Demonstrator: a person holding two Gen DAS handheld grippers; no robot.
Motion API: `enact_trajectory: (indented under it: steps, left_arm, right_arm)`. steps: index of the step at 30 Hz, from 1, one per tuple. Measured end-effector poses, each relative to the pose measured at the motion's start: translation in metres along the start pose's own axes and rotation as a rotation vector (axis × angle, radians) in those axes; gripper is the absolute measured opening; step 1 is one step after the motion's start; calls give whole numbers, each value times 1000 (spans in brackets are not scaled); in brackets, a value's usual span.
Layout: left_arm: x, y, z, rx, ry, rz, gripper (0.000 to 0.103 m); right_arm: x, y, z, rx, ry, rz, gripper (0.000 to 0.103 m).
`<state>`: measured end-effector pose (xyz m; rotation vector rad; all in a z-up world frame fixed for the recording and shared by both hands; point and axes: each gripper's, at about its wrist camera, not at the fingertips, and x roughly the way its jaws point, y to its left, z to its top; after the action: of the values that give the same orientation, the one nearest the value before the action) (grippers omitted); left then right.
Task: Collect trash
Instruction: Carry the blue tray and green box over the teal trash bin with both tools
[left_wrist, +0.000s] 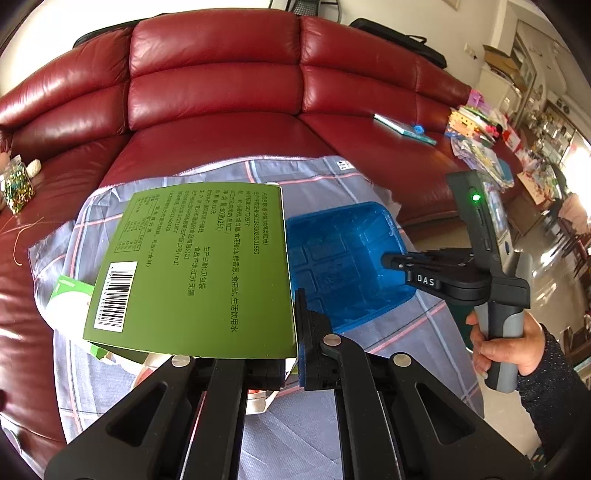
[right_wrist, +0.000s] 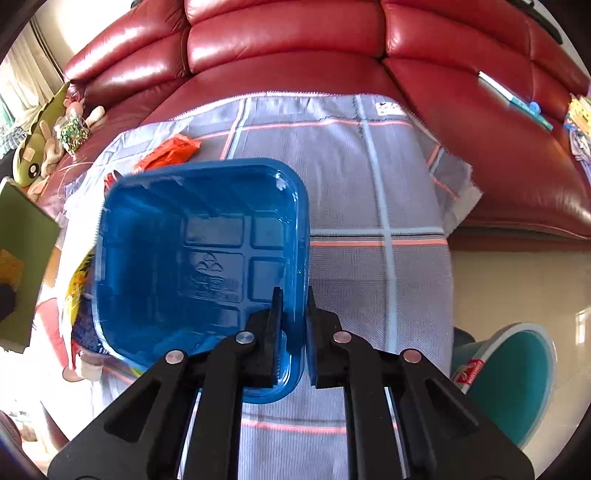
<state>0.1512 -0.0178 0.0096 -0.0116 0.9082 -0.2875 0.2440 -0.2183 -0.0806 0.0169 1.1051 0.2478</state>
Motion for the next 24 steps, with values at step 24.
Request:
enact_trajectory:
  steps: [24]
  left_arm:
    - [68,-251,-8,442,117,-362,4]
  right_arm:
    - [-157,-229,-122,329,-79,-445,9]
